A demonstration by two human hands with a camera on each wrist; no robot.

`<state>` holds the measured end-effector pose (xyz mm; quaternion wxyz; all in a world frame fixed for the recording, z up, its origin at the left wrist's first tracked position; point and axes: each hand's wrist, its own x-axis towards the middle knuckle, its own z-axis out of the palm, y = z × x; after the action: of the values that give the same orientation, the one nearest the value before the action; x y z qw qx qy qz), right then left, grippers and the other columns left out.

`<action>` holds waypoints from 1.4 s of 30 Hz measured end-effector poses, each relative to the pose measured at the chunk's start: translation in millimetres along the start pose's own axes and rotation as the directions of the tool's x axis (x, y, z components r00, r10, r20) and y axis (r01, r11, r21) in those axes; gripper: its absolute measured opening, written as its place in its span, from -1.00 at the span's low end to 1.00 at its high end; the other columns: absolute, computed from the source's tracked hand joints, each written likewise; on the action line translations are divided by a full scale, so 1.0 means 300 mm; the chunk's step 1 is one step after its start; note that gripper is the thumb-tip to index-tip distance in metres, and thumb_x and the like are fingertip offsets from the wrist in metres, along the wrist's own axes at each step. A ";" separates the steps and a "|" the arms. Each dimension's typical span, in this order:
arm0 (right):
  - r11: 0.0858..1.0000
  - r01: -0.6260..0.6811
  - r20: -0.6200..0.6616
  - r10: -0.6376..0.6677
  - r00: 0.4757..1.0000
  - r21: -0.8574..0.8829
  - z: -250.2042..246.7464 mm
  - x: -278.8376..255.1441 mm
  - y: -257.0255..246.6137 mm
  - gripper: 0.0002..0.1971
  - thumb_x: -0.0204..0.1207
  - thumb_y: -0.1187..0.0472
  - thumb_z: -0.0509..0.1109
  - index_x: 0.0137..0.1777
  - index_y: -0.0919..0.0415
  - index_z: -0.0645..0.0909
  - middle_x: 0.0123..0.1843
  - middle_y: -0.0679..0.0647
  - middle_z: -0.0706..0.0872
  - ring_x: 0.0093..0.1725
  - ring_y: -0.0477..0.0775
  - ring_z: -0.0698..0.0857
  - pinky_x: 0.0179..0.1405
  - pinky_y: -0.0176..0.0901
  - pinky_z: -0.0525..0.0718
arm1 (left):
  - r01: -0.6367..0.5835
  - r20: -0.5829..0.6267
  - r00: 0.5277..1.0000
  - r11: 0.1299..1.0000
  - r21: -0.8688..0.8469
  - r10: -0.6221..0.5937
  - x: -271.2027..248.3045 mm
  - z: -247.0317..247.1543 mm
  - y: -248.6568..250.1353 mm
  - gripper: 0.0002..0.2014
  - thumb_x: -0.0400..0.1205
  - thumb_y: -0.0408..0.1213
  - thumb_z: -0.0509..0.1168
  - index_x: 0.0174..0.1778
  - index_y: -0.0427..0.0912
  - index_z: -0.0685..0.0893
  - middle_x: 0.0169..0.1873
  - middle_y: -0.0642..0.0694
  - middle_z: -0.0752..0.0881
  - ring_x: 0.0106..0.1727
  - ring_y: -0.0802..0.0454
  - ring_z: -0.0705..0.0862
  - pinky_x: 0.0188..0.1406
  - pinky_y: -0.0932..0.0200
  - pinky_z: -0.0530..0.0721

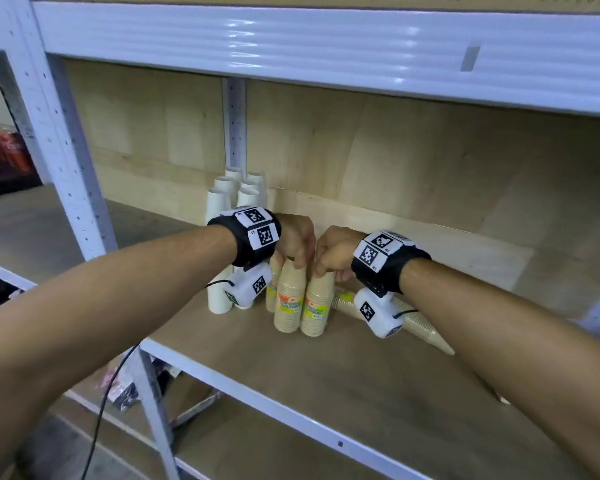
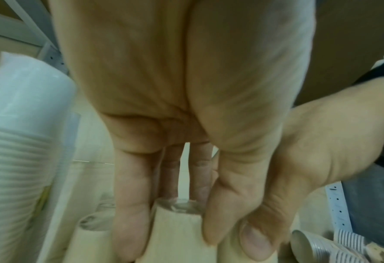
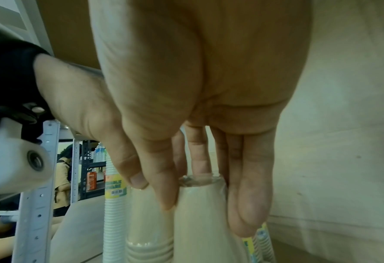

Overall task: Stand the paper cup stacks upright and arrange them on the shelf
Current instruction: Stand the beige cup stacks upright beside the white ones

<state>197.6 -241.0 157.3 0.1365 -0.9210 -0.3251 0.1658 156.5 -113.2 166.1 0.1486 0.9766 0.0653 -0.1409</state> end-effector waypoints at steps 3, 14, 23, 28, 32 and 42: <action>0.999 0.052 -0.013 -0.051 0.999 0.011 0.019 0.015 -0.029 -0.75 0.36 0.24 0.62 -0.27 0.07 0.55 -0.27 0.00 0.66 -0.30 0.00 0.68 -0.01 0.01 0.76 | 0.018 -0.012 1.000 1.000 0.003 -0.018 -0.003 0.010 -0.038 -0.73 0.48 -0.46 0.44 0.11 -0.30 0.77 -0.16 -0.15 0.73 -0.33 0.03 0.68 -0.52 0.31 0.64; 0.995 0.094 0.018 -0.093 0.995 -0.022 0.056 0.067 -0.088 -0.79 0.35 0.20 0.62 -0.25 0.11 0.59 -0.13 0.18 0.77 -0.11 0.25 0.84 -0.06 0.15 0.83 | 0.051 -0.025 0.998 0.999 0.015 -0.050 -0.007 0.033 -0.149 -0.68 0.34 -0.35 0.43 0.02 -0.13 0.82 -0.03 -0.12 0.80 0.03 -0.11 0.78 -0.01 -0.02 0.82; 0.996 0.080 0.013 -0.080 0.997 0.032 0.048 0.089 -0.073 -0.75 0.34 0.17 0.65 -0.07 0.25 0.71 -0.14 0.21 0.81 -0.12 0.21 0.85 -0.06 0.13 0.84 | 0.023 -0.004 1.000 0.998 0.054 -0.023 0.001 0.038 -0.165 -0.70 0.41 -0.46 0.41 0.00 -0.08 0.84 0.00 -0.07 0.81 0.07 -0.05 0.75 0.10 -0.06 0.75; 0.996 0.080 -0.006 -0.079 0.997 0.043 0.034 0.096 -0.063 -0.74 0.33 0.14 0.65 -0.10 0.29 0.74 -0.23 0.16 0.80 -0.20 0.16 0.82 -0.05 0.09 0.83 | 0.066 -0.063 0.996 0.996 0.056 -0.063 -0.013 0.005 -0.149 -0.64 0.34 -0.51 0.40 0.08 -0.32 0.80 -0.16 -0.07 0.72 -0.16 -0.01 0.63 -0.23 0.11 0.62; 0.996 0.075 -0.062 -0.072 0.995 0.049 0.010 0.095 -0.047 -0.70 0.32 0.03 0.65 -0.12 0.23 0.73 -0.25 0.12 0.77 -0.29 0.08 0.74 -0.10 0.02 0.78 | 0.017 -0.096 0.995 1.000 0.001 -0.017 -0.031 -0.042 -0.132 -0.68 0.43 -0.49 0.44 0.11 -0.30 0.79 -0.04 -0.18 0.77 -0.06 -0.02 0.66 -0.17 0.16 0.63; 0.998 -0.032 -0.206 0.019 0.978 -0.059 -0.069 0.051 0.112 -0.72 0.38 0.05 0.59 0.00 0.19 0.73 -0.02 0.10 0.75 -0.02 0.12 0.73 -0.31 -0.20 0.55 | -0.071 -0.254 0.965 0.997 0.013 0.072 0.017 -0.068 0.034 -0.67 0.49 -0.34 0.48 0.17 -0.03 0.74 -0.13 0.08 0.66 -0.05 0.08 0.66 -0.08 0.17 0.70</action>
<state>235.6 -259.5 160.8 0.1389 -0.9410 -0.3025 0.0613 168.4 -116.1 186.1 0.1420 0.9887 0.0481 -0.0093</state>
